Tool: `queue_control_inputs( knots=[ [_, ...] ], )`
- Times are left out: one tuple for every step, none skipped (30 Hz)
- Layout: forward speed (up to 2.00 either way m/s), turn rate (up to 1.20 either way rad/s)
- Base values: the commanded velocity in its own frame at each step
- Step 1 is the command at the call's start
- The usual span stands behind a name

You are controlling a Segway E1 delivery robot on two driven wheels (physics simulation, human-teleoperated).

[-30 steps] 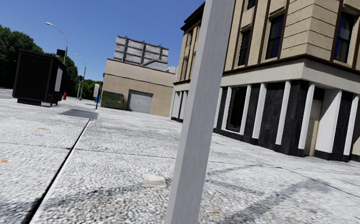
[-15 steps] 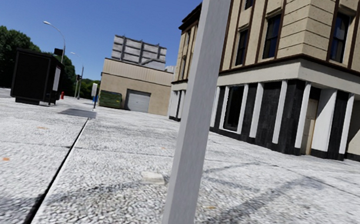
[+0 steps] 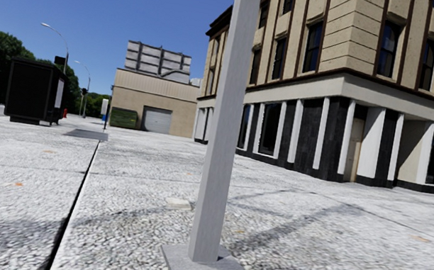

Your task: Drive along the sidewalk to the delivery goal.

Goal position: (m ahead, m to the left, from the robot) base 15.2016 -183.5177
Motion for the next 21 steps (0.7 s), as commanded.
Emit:
queue_control_inputs(
  knots=[
    [0.00, -0.51],
    [0.00, -0.51],
    [0.00, -0.56],
    [0.00, -0.62],
    [0.00, -0.65],
    [0.00, -0.65],
    [0.00, -0.66],
    [0.00, -0.66],
    [0.00, -0.66],
    [0.00, -0.66],
    [0.00, -0.66],
    [0.00, -0.66],
    [0.00, -0.66],
    [0.00, -0.66],
    [0.00, -0.66],
    [0.00, -0.66],
    [0.00, -0.66],
    [0.00, -0.66],
    [0.00, -0.66],
    [0.00, -0.66],
    [0.00, -0.66]
  ],
)
